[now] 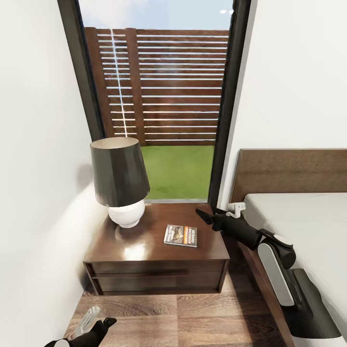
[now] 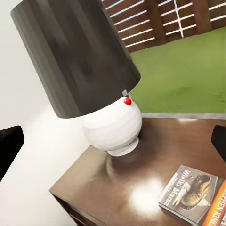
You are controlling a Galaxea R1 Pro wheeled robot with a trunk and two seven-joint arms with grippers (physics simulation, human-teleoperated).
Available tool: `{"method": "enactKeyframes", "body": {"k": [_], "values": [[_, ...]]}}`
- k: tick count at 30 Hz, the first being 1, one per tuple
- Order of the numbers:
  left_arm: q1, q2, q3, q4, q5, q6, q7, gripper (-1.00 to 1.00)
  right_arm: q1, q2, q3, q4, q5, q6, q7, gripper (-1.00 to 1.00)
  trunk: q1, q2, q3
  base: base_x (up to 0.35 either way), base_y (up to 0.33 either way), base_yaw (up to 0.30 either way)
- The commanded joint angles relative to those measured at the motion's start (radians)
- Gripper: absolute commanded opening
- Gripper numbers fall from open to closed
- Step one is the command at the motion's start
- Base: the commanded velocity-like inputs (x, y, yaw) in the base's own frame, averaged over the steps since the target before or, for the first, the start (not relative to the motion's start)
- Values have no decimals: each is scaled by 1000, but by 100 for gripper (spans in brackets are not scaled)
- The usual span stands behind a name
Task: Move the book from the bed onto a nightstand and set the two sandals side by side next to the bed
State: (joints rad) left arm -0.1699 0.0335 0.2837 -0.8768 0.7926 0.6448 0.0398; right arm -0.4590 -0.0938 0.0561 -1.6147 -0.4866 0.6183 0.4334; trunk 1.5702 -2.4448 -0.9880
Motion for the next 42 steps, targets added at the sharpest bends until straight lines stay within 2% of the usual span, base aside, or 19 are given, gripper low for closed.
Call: {"method": "enactKeyframes", "body": {"k": [1, 7, 8, 9, 11, 17, 26, 34, 42], "values": [[0, 0, 2, -1, 8, 6, 4, 100, 0, 0, 0, -1, -6, 5, -1, 100, 0, 0, -1, 0, 0, 0], [0, -1, 2, 2, 8, 6, 4, 100, 31, 6, 1, 32, -8, -2, 0, 100, 0, 0, -1, 0, 0, 0], [0, -1, 1, 2, 8, 6, 3, 100, 34, 7, 1, 49, -8, -3, 0, 100, 0, 0, -1, 0, 0, 0], [0, -1, 1, 2, 9, 6, 3, 100, 41, 10, 3, 122, -7, -4, 0, 100, 0, 0, -1, 0, 0, 0], [0, -2, 1, 2, 9, 6, 4, 100, 43, 10, 4, 168, -7, -4, 1, 100, 0, 0, -1, 0, 0, 0], [0, -4, 0, 2, 11, 6, 3, 100, 50, 1, 2, 234, -4, -4, 5, 100, 0, 0, -1, 0, 0, 0], [0, -4, 0, 2, 11, 6, 4, 100, 55, -1, 1, 255, 0, -4, 3, 100, 0, 0, -1, 0, 0, 0], [0, -4, 0, 2, 11, 6, 5, 100, 92, -3, -3, 265, 0, -35, 2, 100, 0, 0, -1, 0, 0, 0], [0, -4, 0, 2, 11, 6, 5, 100, 92, -3, -3, 265, 0, -35, 2, 100, 0, 0, -1, 0, 0, 0]]}}
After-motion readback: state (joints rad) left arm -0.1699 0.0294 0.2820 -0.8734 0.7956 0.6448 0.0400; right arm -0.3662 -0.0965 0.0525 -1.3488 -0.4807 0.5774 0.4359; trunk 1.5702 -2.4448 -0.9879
